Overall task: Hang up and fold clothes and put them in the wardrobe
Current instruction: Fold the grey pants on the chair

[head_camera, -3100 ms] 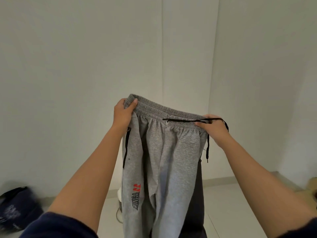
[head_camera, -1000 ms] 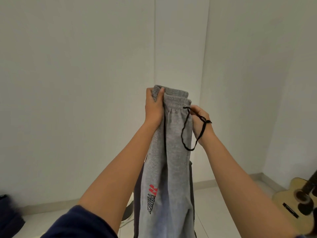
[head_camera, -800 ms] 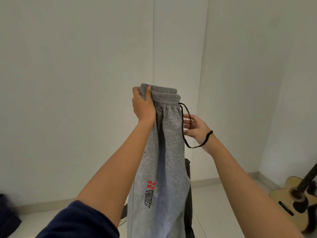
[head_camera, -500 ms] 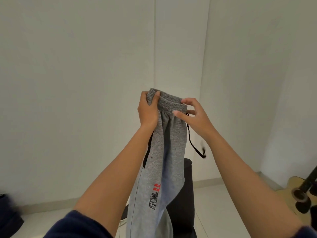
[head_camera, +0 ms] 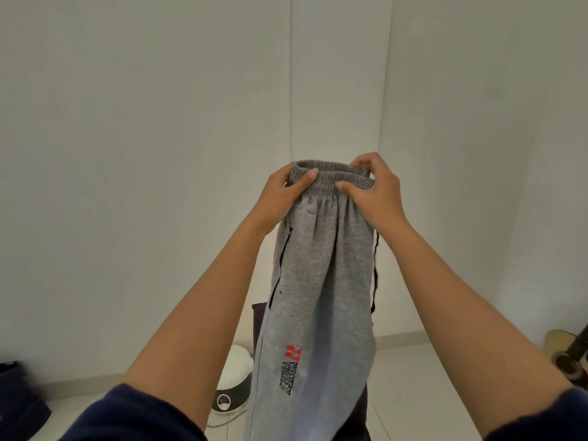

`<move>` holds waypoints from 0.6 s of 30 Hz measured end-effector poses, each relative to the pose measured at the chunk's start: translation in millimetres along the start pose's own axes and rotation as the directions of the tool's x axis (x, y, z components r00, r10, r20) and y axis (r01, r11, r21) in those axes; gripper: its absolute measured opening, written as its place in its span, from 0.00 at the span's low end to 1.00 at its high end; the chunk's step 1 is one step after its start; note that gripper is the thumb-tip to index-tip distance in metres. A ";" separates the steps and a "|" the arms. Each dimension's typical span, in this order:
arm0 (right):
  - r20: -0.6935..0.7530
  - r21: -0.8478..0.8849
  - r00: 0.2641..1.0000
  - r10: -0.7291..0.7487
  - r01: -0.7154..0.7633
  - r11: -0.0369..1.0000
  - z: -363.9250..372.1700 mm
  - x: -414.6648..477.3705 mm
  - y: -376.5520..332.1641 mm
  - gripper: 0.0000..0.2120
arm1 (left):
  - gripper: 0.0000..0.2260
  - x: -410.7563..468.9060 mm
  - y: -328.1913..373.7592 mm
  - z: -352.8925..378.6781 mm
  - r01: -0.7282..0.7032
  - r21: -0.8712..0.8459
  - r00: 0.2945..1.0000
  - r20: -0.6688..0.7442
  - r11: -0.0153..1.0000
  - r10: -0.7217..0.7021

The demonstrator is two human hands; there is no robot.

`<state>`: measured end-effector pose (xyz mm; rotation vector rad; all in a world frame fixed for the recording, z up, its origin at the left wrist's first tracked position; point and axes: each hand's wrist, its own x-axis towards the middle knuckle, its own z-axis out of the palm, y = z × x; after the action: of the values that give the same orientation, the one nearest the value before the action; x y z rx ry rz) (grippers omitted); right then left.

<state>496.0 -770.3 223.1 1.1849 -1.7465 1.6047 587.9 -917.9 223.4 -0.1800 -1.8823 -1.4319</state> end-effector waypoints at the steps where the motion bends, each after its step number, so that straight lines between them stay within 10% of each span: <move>1: -0.016 -0.006 1.000 -0.010 0.009 1.000 -3.1 5.8 -3.4 0.13 | 0.09 3.5 3.7 -2.1 0.039 0.005 0.998 0.044 0.999 -0.039; 5: -0.006 -0.031 1.000 -0.019 0.018 0.999 -11.4 18.7 -8.1 0.11 | 0.08 14.0 13.1 -4.5 0.167 0.074 0.964 0.199 0.983 -0.178; 18: 0.169 -0.160 0.978 0.119 -0.092 0.983 -43.0 24.7 -3.6 0.13 | 0.09 26.4 11.5 13.9 -0.043 0.124 0.996 -0.069 0.991 0.052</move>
<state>478.0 -735.3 253.6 1.2122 -2.0370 1.4315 568.6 -909.8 247.6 -0.1112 -1.8882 -1.2700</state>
